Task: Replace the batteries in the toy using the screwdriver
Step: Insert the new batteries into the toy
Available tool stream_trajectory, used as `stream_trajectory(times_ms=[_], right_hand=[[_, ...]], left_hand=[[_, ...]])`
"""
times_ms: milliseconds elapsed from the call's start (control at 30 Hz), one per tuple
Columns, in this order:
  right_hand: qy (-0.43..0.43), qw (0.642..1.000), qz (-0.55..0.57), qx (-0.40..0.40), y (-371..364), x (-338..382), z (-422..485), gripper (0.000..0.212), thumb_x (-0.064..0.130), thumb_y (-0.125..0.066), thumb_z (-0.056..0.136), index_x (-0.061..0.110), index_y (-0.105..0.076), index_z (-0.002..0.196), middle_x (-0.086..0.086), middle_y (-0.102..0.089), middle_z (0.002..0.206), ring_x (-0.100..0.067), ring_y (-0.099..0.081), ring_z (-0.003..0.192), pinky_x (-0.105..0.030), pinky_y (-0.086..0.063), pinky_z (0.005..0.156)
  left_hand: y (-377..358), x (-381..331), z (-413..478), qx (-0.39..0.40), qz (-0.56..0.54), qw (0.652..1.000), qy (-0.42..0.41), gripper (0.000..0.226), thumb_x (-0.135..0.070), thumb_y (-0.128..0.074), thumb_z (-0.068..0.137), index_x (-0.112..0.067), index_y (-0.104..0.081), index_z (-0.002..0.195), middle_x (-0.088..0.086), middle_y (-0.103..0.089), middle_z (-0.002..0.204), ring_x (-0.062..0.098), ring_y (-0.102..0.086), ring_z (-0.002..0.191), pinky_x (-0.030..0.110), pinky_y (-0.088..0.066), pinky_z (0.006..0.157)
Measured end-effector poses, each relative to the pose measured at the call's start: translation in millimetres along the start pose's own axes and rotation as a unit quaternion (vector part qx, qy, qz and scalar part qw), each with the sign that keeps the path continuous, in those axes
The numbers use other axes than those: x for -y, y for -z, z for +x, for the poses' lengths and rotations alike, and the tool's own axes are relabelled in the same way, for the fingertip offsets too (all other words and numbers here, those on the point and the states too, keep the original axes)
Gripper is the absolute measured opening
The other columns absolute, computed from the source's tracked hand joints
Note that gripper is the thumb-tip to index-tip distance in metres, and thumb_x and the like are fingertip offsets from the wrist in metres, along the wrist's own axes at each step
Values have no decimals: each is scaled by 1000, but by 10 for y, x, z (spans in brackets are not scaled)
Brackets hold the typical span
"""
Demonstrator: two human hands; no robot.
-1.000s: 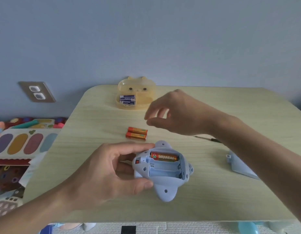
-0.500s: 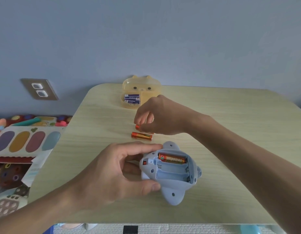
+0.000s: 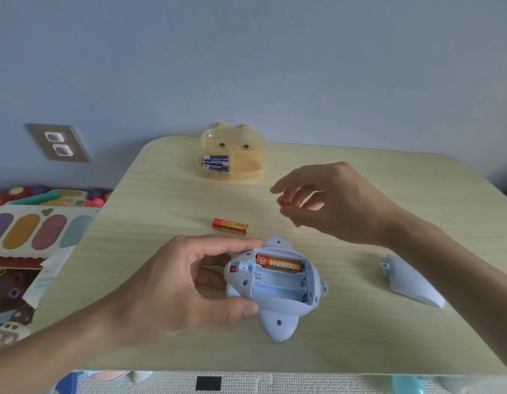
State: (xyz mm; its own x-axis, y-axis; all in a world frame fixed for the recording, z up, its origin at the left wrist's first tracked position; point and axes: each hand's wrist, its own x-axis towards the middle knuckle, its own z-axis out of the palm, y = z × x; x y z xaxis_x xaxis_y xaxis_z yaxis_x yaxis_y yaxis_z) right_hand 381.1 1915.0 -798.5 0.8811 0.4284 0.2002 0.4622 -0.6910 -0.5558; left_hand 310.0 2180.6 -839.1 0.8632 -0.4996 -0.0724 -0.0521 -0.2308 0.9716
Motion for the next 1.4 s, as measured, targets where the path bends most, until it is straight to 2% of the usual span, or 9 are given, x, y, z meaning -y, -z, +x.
stream_trajectory(times_ms=[133, 267, 500, 667, 800, 933, 1067, 1167, 1400], right_hand=[[-2, 987, 152, -51, 244, 210, -344, 18, 22, -83, 82, 20, -80, 99, 1, -81, 89, -18, -79, 84, -36, -65, 81], [8, 974, 211, -79, 214, 398, -657, 19, 33, -85, 72, 22, -82, 88, -1, -82, 82, -23, -75, 71, -43, -58, 67], [5, 991, 119, -68, -50, 421, -829, 12, 35, -86, 75, 36, -83, 87, 19, -78, 77, -9, -69, 74, -15, -45, 67], [-6, 996, 52, -74, -88, 407, -852, 14, 43, -88, 76, 35, -84, 87, 12, -79, 81, -10, -70, 80, -16, -46, 68], [-19, 998, 30, -49, -66, 428, -853, 14, 37, -92, 71, 33, -85, 82, 14, -77, 76, -7, -66, 82, -12, -43, 70], [-56, 997, 15, -43, -100, 464, -832, 14, 45, -84, 70, 37, -84, 82, 14, -73, 78, -10, -63, 79, -17, -43, 65], [-66, 997, -16, -38, -152, 498, -797, 10, 38, -91, 73, 36, -84, 81, 16, -67, 70, -4, -58, 71, -12, -36, 63], [-51, 998, -17, -45, -186, 524, -787, 9, 34, -91, 72, 32, -84, 77, 19, -64, 64, 1, -54, 68, -15, -36, 62], [-46, 999, -21, -15, -239, 566, -812, 12, 28, -91, 77, 26, -82, 70, 17, -58, 62, 0, -49, 74, -14, -39, 65]], left_hand=[[11, 21, 11, -8, 8, 1000, -1, 71, -15, -97, 71, -40, -71, 132, -2, -81, 124, 19, -78, 113, 31, -61, 98], [-6, 11, 21, -9, 5, 1000, -6, 69, -21, -95, 69, -39, -71, 132, -2, -80, 125, 19, -77, 115, 35, -61, 100], [-20, -13, 14, -13, 17, 1000, -15, 69, -10, -95, 71, -45, -74, 126, -2, -82, 120, 19, -78, 111, 30, -62, 95], [-25, -10, 5, -18, 2, 1000, -20, 67, -25, -93, 66, -46, -73, 126, -2, -82, 121, 19, -78, 111, 31, -62, 96], [-25, 6, 16, -19, 12, 999, -24, 67, -21, -94, 67, -44, -74, 127, -1, -82, 121, 19, -78, 110, 30, -63, 93], [-28, 13, 25, -23, 13, 999, -25, 69, -16, -95, 66, -40, -74, 127, 1, -81, 121, 19, -78, 110, 31, -63, 92], [-29, 17, 27, -20, 7, 999, -24, 68, -12, -96, 67, -39, -75, 126, 2, -82, 120, 20, -79, 110, 32, -63, 93], [-34, 18, 16, -20, -9, 999, -28, 67, -21, -95, 65, -40, -75, 126, 3, -82, 119, 22, -79, 110, 35, -64, 92], [-49, 11, 0, -23, -8, 999, -38, 69, -25, -96, 63, -40, -74, 126, 2, -81, 122, 22, -78, 112, 34, -62, 96]])
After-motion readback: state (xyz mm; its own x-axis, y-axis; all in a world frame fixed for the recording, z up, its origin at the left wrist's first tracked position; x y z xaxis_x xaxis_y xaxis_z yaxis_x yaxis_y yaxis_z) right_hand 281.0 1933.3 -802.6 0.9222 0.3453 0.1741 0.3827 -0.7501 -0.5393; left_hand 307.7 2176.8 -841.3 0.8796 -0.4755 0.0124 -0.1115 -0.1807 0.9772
